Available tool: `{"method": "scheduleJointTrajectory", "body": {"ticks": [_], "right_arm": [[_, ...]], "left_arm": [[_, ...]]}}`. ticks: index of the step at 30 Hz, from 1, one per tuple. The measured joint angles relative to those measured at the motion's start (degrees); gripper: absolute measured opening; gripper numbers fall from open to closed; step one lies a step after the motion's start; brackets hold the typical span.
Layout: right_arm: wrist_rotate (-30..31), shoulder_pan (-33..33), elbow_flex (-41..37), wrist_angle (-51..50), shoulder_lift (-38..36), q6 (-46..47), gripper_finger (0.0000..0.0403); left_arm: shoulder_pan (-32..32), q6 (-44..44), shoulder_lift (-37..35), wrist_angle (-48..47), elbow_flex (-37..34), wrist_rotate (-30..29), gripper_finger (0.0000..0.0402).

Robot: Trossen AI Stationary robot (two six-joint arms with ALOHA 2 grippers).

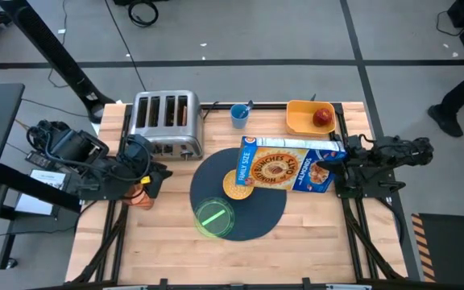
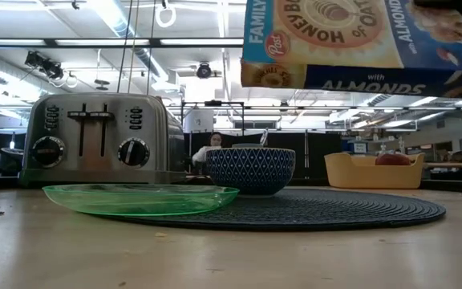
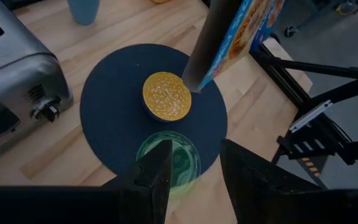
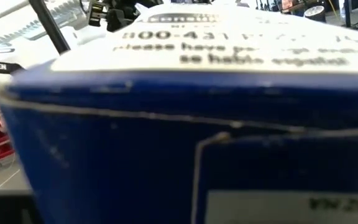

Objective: Arrange a breakfast setting
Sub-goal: Pour the cereal from the box into the yellow bowl on the placemat

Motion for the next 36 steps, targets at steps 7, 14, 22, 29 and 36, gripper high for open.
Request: {"method": "scheduleJointTrajectory", "body": {"ticks": [7,14,22,29,36], "right_arm": [[1.2,0.0,0.0,-1.0,0.0,-0.7,0.0167],[1.6,0.0,0.0,-4.3,0.6,0.3,0.0167],[0.0,0.0,0.2,-3.7,7.0,1.9,0.0167],[0.0,0.0,3.9,-3.0,13.5,0.4,0.0167],[-0.2,0.0,4.2,-3.0,16.5,1.3,0.0167]], "left_arm": [[0.0,0.0,1.9,-0.4,0.0,-1.1,0.0142],[0.0,1.3,3.3,-0.4,0.0,-1.3,0.0142],[2.3,5.5,3.1,-0.4,0.0,-1.9,0.0142],[4.6,10.2,3.0,-0.4,0.0,-0.2,0.0142],[5.0,11.6,1.4,-0.3,0.0,0.5,0.0142]]}}
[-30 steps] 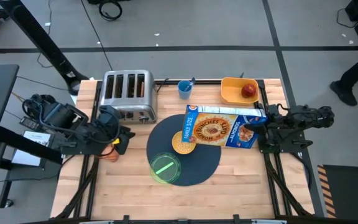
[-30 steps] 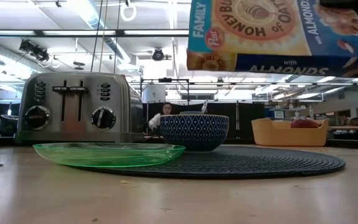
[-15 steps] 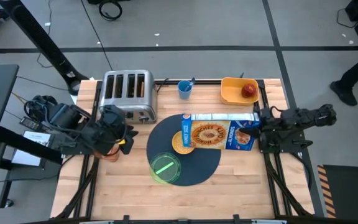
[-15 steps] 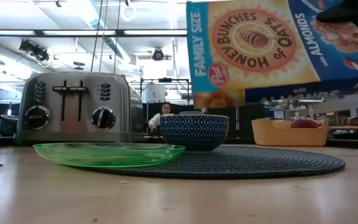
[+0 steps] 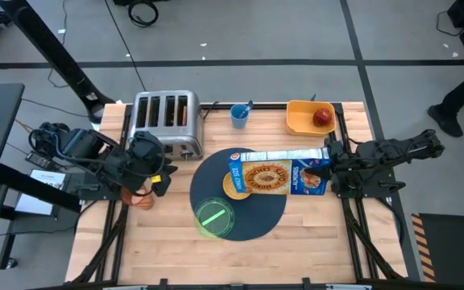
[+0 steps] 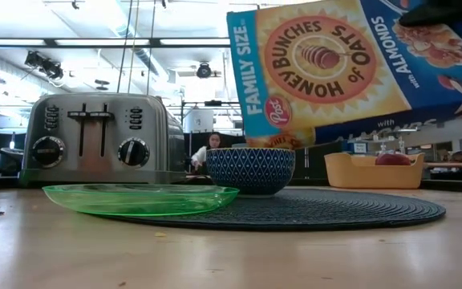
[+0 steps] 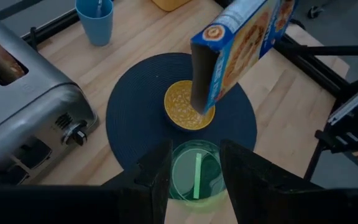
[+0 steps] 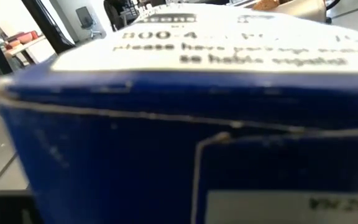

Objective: Arrange a breakfast setting
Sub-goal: Pour the cereal from the box into the yellow bowl on the placemat

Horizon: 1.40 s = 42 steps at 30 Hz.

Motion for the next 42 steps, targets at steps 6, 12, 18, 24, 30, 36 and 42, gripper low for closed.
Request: {"method": "scheduleJointTrajectory", "body": {"ticks": [6,12,18,24,30,36,42], "right_arm": [[0.0,0.0,0.0,1.0,1.7,0.0,0.0167],[0.4,-0.2,4.3,-3.3,4.7,-1.2,0.0167],[0.2,-0.9,6.2,-4.7,6.0,-1.5,0.0167],[-1.0,-0.9,6.2,-4.5,7.9,-1.1,0.0167],[-1.2,-0.9,6.3,-4.8,10.0,-1.0,0.0167],[-1.1,-0.9,8.7,-5.0,11.4,-2.0,0.0167],[-1.1,-0.9,9.9,-5.4,11.6,-2.4,0.0167]], "left_arm": [[1.5,0.5,-2.1,0.0,0.0,0.0,0.0142],[3.3,3.1,-2.6,0.0,0.0,0.1,0.0142],[3.9,3.8,-2.6,0.3,0.0,0.1,0.0142],[3.9,4.6,-3.8,2.4,0.0,0.0,0.0142],[4.1,5.5,-4.5,3.7,0.0,0.1,0.0142],[4.1,6.4,-4.5,3.8,0.0,0.1,0.0142],[4.1,6.5,-4.5,3.9,0.0,0.1,0.0142]]}}
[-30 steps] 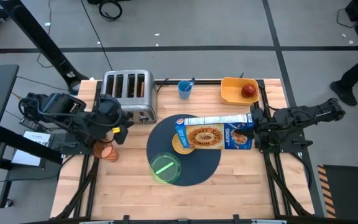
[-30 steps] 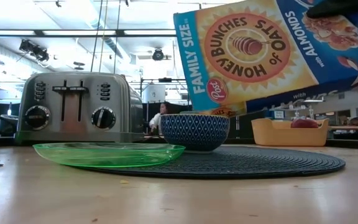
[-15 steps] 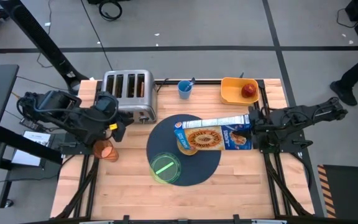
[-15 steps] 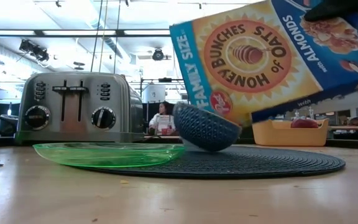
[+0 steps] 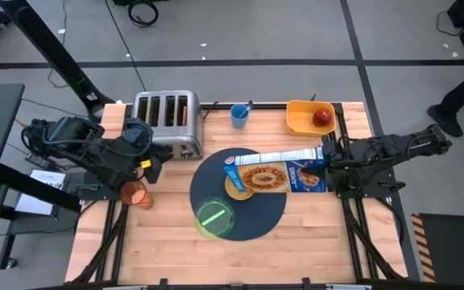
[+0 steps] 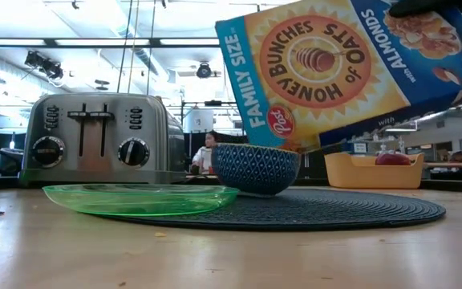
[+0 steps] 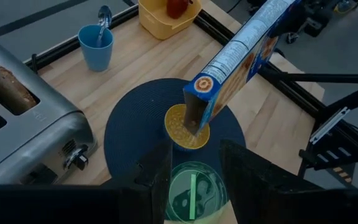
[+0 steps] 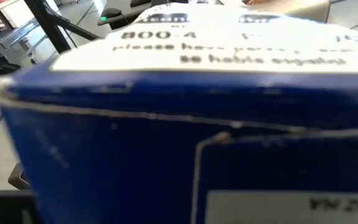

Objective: Arrange a breakfast setting
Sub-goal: Pour the cereal from the box into the yellow bowl on the placemat

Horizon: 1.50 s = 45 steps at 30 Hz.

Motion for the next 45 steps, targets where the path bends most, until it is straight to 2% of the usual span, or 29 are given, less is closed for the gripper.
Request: {"method": "scheduleJointTrajectory", "body": {"ticks": [9,18,45], "right_arm": [[-0.1,0.0,1.1,-1.4,0.0,-0.2,0.0167],[-0.9,0.0,1.3,-1.3,2.5,-0.1,0.0167],[-1.5,0.0,6.7,-2.3,6.6,-2.6,0.0167]], "left_arm": [[0.0,0.2,-0.8,1.0,0.0,0.0,0.0142],[0.0,4.3,-1.4,5.5,0.0,-0.2,0.0142],[0.0,4.5,-1.4,5.4,0.0,-0.1,0.0142]]}}
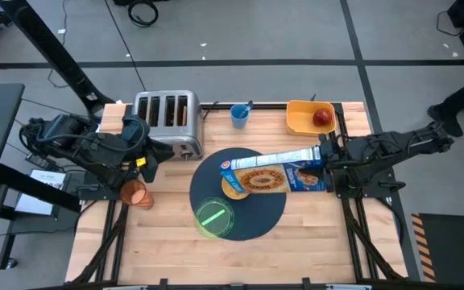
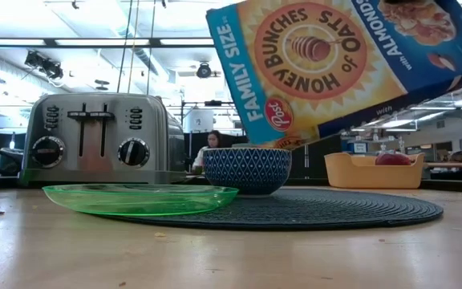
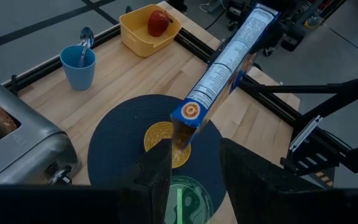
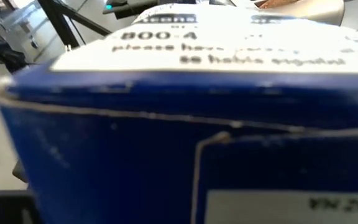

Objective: Arrange a breakfast setting
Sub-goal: Pour the cereal from the box into the yellow bowl on the placemat

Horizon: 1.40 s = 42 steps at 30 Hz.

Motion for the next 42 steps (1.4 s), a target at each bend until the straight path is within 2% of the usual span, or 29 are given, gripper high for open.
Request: {"method": "scheduleJointTrajectory", "body": {"ticks": [7,31,42], "right_arm": [[0.1,0.0,5.3,-4.3,3.4,-2.4,0.0166],[0.6,0.2,3.8,-2.8,1.5,-2.3,0.0162],[-0.2,0.2,7.1,-5.5,4.7,-4.0,0.0162]], "left_arm": [[0.0,0.0,0.0,0.0,0.0,0.1,0.0142],[-0.2,-0.2,0.0,0.9,0.0,0.2,0.0142],[-0.1,-0.3,0.0,0.9,0.0,0.1,0.0142]]}}
